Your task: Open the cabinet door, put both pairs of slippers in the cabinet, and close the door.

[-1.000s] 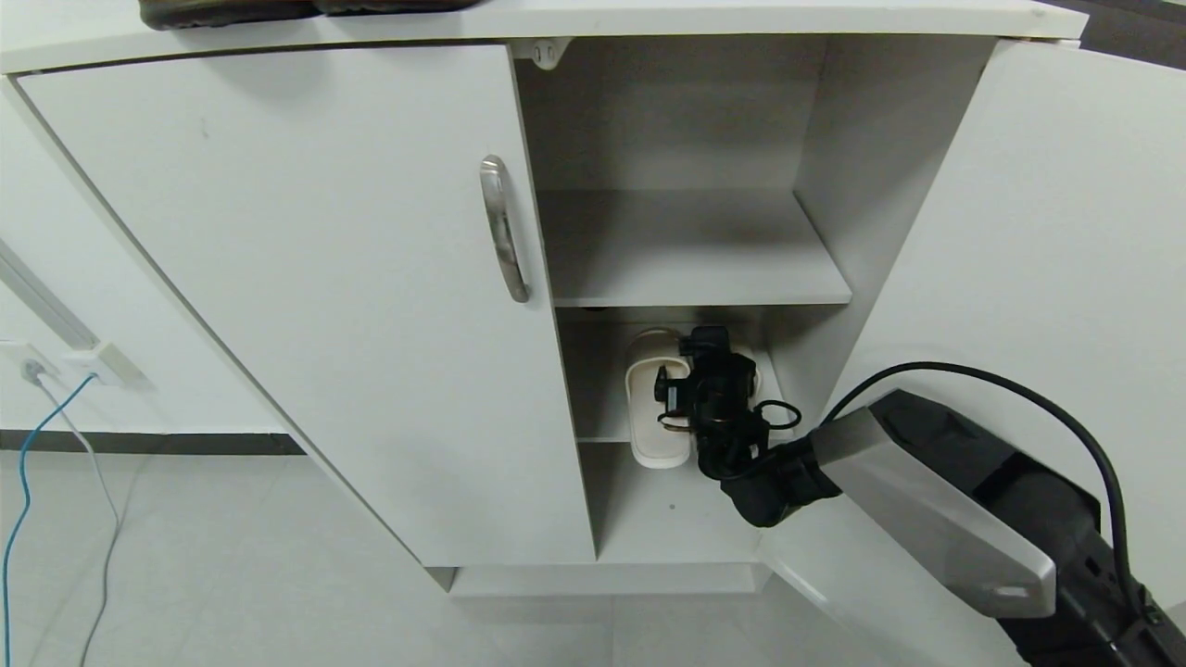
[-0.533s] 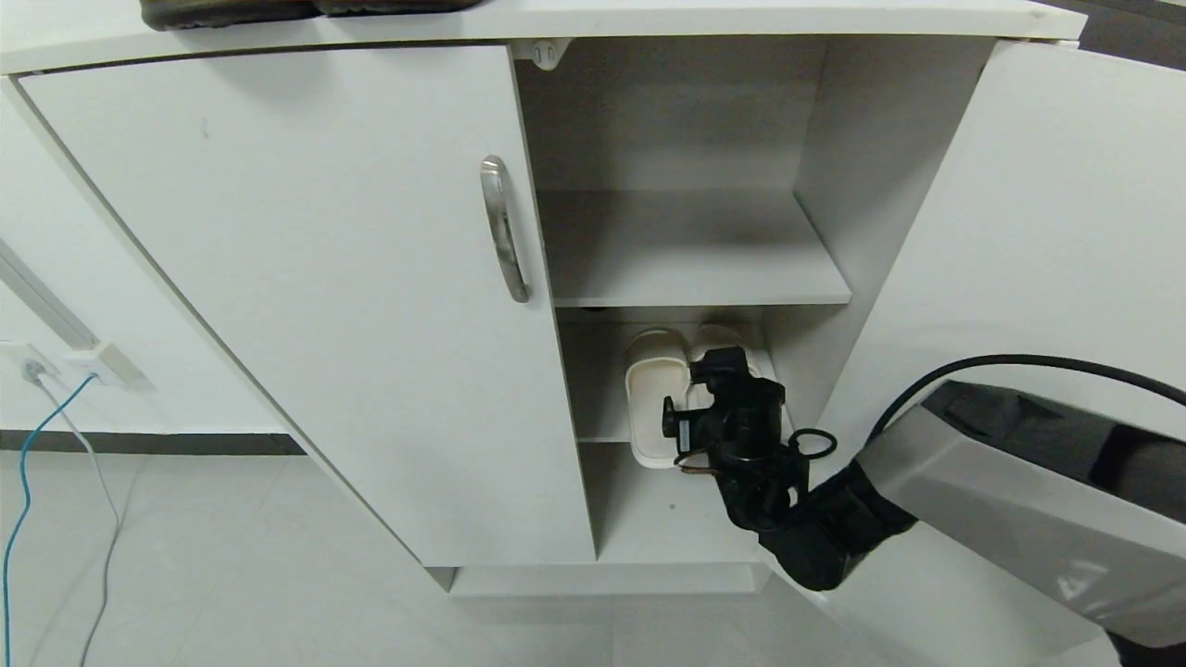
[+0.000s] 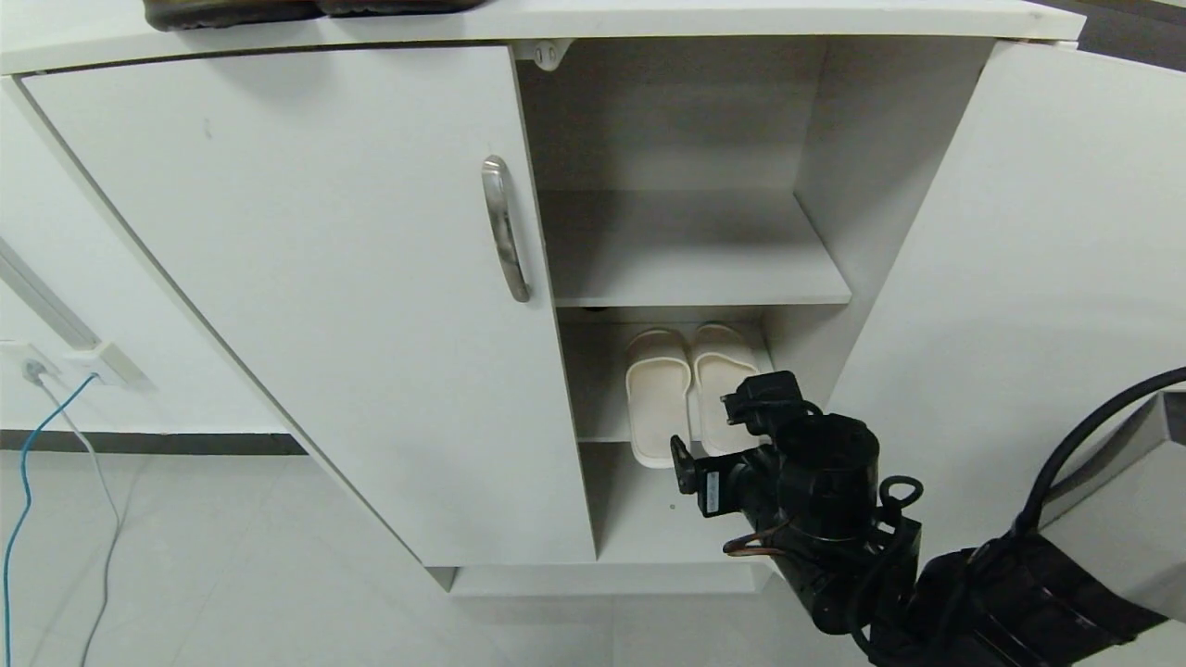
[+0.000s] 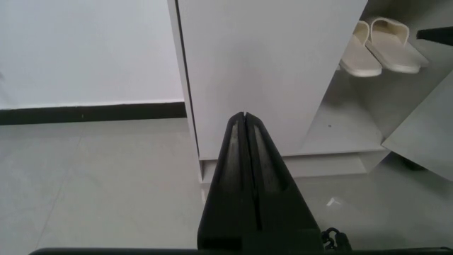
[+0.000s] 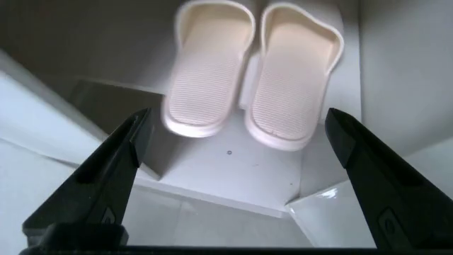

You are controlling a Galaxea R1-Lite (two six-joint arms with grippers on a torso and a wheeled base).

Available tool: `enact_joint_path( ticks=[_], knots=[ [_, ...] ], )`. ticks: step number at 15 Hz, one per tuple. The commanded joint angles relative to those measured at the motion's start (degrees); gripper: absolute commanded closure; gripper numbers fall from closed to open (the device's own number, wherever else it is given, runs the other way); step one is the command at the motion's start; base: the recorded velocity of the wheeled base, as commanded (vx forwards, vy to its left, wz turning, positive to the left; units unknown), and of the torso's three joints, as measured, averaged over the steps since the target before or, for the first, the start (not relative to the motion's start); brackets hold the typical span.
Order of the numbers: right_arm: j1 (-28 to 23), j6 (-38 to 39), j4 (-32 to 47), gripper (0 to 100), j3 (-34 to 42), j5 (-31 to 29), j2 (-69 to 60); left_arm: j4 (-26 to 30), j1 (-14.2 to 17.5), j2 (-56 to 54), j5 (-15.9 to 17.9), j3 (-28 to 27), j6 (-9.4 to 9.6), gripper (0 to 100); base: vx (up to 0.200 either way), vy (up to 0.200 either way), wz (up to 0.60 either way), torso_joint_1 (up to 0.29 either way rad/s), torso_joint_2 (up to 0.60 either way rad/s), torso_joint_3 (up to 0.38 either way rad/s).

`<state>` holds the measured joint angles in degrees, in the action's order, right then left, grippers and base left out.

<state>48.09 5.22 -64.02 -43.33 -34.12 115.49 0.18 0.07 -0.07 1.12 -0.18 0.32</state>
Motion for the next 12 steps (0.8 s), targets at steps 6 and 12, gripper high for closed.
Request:
enact_joint_path(
  ticks=[6, 12],
  knots=[
    [0.95, -0.3, 0.04, 0, 1.31, -0.07, -3.26, -0.01, 0.01, 0.07, 0.02, 0.01, 0.03, 100, -0.067, 0.0, 0.0, 0.0, 0.0, 0.001],
    [1.83, -0.47, 0.22, 0, 2.37, 0.02, -3.87, 0.08, 0.01, 0.07, 0.02, 0.01, -0.14, 100, 0.0, 0.0, 0.0, 0.0, 0.0, 0.0]
  ],
)
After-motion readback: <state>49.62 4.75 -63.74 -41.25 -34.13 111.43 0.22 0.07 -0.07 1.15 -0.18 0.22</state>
